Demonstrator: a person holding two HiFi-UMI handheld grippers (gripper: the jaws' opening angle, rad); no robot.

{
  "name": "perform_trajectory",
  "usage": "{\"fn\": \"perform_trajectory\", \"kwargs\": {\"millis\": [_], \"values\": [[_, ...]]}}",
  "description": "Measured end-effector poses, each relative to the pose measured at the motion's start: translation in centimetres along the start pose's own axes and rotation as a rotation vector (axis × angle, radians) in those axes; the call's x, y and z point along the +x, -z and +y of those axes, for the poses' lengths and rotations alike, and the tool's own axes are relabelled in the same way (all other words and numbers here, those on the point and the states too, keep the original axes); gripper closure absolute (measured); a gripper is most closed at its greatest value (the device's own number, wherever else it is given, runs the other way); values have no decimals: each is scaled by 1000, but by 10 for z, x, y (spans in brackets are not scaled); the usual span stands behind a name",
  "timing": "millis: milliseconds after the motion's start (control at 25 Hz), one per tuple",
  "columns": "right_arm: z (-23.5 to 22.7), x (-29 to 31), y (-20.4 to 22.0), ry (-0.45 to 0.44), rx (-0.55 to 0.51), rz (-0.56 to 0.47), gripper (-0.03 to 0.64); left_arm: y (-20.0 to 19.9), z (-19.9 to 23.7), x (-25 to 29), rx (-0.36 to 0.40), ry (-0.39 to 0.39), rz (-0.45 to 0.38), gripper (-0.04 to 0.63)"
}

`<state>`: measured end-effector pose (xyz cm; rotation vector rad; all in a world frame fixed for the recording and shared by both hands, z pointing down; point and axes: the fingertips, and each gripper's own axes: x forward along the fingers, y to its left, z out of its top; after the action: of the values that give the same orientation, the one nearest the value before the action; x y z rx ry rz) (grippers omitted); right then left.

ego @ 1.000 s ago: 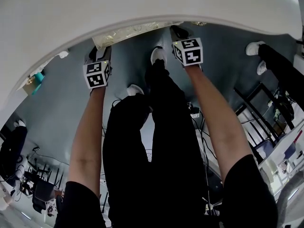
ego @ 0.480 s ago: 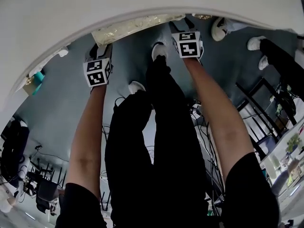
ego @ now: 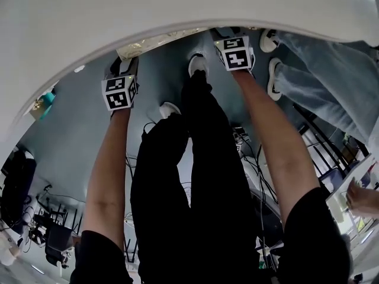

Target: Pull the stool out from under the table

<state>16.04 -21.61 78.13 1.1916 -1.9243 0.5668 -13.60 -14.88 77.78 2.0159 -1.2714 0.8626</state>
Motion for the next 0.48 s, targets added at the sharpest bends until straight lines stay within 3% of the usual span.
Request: {"fn": "perform_trajectory", "kwargs": {"millis": [480], "values": [[30,-13,19,-33,35,15,374,23,8,-14,7,-29,48,393]]}}
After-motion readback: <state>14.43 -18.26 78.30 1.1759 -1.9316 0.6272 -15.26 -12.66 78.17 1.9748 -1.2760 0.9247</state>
